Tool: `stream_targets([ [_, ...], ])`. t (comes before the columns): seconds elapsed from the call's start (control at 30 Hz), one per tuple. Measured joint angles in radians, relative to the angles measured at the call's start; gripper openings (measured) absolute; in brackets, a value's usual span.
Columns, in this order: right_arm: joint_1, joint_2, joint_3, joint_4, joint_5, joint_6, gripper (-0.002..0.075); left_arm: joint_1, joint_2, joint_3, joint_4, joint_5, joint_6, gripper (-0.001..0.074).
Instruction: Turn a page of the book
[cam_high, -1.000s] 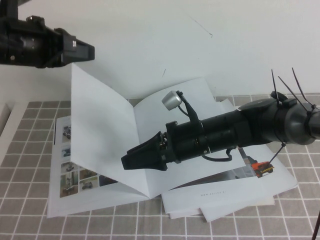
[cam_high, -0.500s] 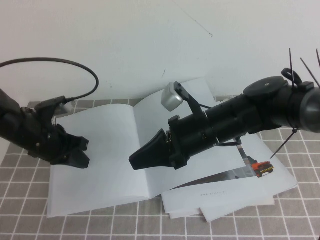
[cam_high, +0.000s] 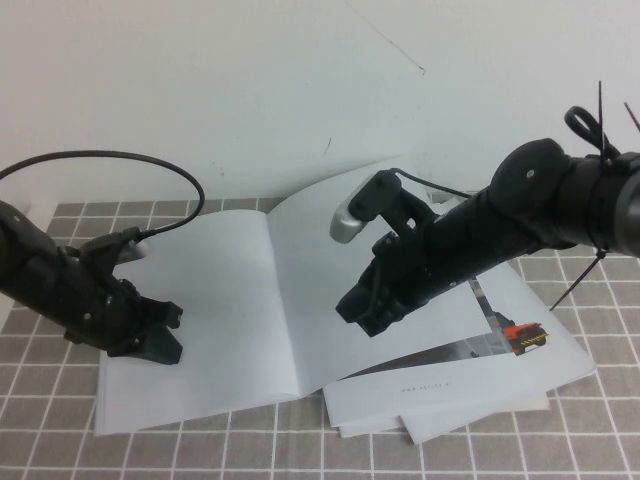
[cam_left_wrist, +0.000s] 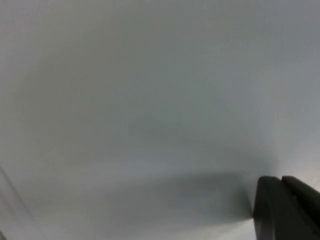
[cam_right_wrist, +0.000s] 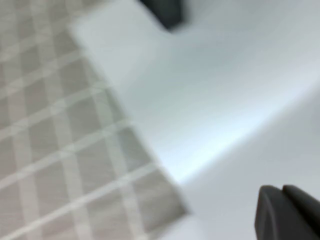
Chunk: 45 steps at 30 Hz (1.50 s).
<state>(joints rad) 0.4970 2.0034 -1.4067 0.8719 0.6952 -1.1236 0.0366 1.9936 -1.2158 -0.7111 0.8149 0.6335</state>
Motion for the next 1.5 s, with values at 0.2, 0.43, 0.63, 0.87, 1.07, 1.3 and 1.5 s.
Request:
stream_targets([
  [0.2, -0.035, 0.108, 0.000, -0.123, -0.130, 0.119, -0.0001, 0.000, 0.000, 0.000, 0.000, 0.000, 0.002, -0.0004],
  [0.43, -0.053, 0.161, -0.013, -0.119, -0.107, 0.169, -0.0001, 0.000, 0.000, 0.000, 0.000, -0.002, 0.004, -0.0004],
  [0.63, -0.055, 0.103, -0.005, -0.138, -0.071, 0.174, -0.0001, 0.000, -0.035, 0.007, -0.061, 0.028, 0.036, -0.0004],
  [0.87, -0.130, -0.224, -0.001, -0.131, -0.037, 0.175, -0.0001, 0.000, -0.341, 0.009, -0.156, 0.065, 0.114, -0.0004],
  [1.07, -0.260, -0.562, -0.001, -0.131, 0.013, 0.175, -0.0001, 0.000, -0.751, 0.009, -0.092, 0.107, 0.128, -0.0004],
  [1.3, -0.340, -0.836, 0.053, -0.167, 0.204, 0.216, -0.0001, 0.000, -1.237, 0.089, 0.036, 0.059, 0.107, -0.0004],
  [1.5, -0.340, -1.095, 0.245, -0.211, 0.138, 0.256, -0.0001, 0.000, -1.756, 0.320, 0.266, -0.079, -0.142, -0.0004],
])
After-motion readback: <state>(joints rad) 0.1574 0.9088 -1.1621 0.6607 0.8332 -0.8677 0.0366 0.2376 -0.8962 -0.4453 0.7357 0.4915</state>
